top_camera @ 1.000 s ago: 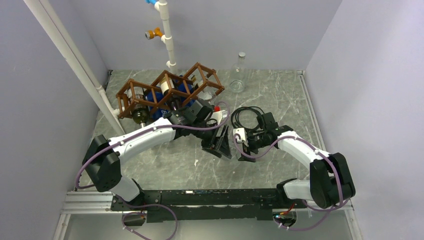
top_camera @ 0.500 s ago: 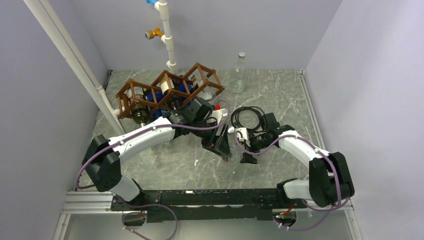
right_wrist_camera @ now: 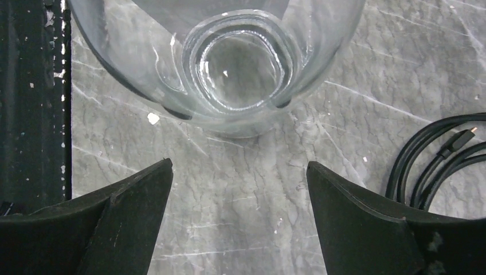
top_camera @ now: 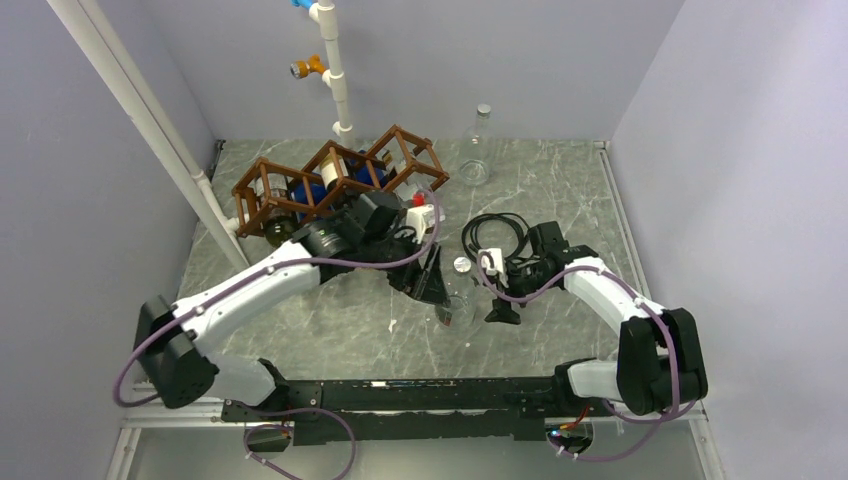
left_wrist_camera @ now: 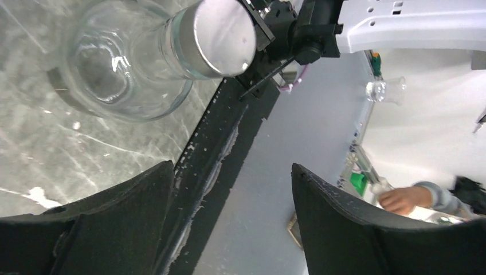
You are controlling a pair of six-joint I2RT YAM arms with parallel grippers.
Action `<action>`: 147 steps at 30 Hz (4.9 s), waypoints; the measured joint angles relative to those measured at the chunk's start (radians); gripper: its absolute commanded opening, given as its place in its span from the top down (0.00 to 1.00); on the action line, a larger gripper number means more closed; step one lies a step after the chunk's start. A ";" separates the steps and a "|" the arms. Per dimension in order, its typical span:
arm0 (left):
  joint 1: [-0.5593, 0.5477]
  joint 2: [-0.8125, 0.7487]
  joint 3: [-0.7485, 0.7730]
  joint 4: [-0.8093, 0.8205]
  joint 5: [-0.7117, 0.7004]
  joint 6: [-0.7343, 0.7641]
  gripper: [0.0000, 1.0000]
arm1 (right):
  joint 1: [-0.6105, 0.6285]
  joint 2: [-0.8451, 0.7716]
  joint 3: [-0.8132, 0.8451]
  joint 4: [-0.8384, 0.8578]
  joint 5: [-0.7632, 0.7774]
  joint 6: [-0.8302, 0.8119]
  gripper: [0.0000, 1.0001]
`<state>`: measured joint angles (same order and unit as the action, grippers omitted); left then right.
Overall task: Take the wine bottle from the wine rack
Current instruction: Place the wine bottle at the center of the board, then pick up the wine bottle from the center of the board, then place the wine bottle at the center of the board.
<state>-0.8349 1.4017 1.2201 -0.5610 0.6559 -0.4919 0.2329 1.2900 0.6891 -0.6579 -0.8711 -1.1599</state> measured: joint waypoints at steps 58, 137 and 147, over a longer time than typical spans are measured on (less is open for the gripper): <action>0.171 -0.562 -0.317 0.040 -0.678 0.447 0.01 | 0.249 0.061 0.486 -0.282 -0.072 0.070 0.22; 0.203 -0.587 -0.323 0.041 -0.653 0.447 0.00 | -0.091 0.248 0.762 0.075 0.296 0.710 1.00; 0.209 -0.589 -0.330 0.042 -0.653 0.447 0.00 | -0.093 0.372 0.850 0.195 0.481 0.788 1.00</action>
<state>-0.6258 0.8131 0.8902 -0.5194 0.0025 -0.0452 0.1398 1.6619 1.5387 -0.4625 -0.3897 -0.3717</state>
